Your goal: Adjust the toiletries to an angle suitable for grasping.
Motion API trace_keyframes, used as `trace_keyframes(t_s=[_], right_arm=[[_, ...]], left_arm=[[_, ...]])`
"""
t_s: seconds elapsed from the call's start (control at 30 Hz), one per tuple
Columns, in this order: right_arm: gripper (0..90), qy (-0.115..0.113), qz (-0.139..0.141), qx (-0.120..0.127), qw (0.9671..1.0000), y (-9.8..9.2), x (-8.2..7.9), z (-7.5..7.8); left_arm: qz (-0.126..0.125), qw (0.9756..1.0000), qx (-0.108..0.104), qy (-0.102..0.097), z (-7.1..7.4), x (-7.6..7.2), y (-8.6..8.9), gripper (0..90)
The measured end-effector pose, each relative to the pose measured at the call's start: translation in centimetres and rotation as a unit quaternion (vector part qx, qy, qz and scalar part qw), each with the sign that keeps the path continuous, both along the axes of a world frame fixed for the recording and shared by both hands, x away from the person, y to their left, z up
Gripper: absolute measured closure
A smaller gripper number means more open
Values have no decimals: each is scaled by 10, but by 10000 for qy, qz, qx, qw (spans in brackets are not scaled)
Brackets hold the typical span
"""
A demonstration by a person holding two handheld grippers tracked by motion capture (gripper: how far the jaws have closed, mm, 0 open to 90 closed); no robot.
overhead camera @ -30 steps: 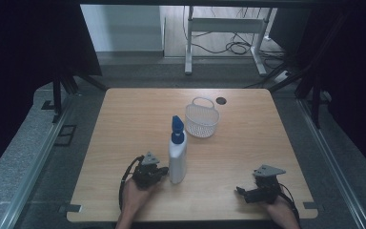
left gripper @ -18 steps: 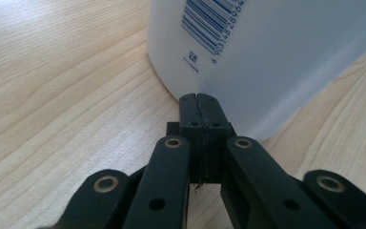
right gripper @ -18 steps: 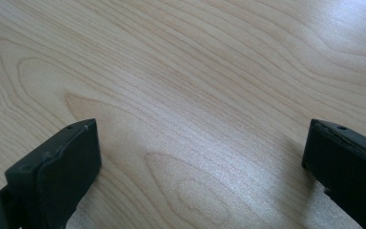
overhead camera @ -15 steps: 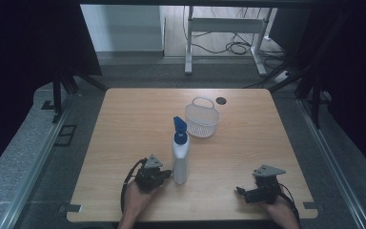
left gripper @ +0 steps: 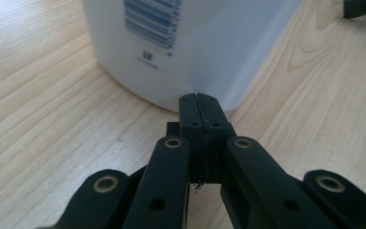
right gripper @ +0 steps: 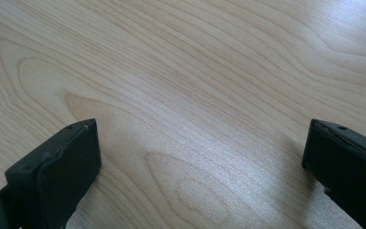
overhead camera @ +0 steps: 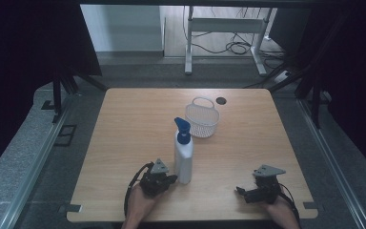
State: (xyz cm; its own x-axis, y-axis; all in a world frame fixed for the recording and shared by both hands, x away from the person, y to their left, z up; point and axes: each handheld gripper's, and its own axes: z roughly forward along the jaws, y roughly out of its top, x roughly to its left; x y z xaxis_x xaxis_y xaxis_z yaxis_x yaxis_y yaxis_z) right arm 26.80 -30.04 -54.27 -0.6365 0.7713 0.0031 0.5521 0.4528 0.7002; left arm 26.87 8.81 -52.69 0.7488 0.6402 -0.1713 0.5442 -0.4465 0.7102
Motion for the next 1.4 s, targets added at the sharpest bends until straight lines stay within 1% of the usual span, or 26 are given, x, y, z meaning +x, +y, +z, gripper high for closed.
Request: trace_keyframes(t_s=[0.1,0.27,0.53,0.7,0.8,1.03,1.33,1.4], right_arm=[[0,0,1,-1,10000,0,0,0],[0,-2,2,-1,10000,0,0,0],[0,-10,5,-4,10000,0,0,0],[0,-8,6,-2,10000,0,0,0],[0,-7,7,-2,10000,0,0,0],[0,-8,8,-1,10000,0,0,0],[0,-9,10,-1,10000,0,0,0],[0,-9,10,-2,10000,0,0,0]], left_arm=[[-39,10000,3,-20,1,0,-4,892],[-127,9999,-59,-31,2,1,-11,892],[-171,9998,-112,-67,1,6,-23,892],[-153,9997,-160,-64,0,8,-28,892],[-137,9997,-200,-54,-1,10,-30,892],[-116,9997,-217,-44,-3,13,-33,892],[-122,9997,-224,-59,-1,11,-34,891],[-134,9996,-230,-53,0,10,-34,874]])
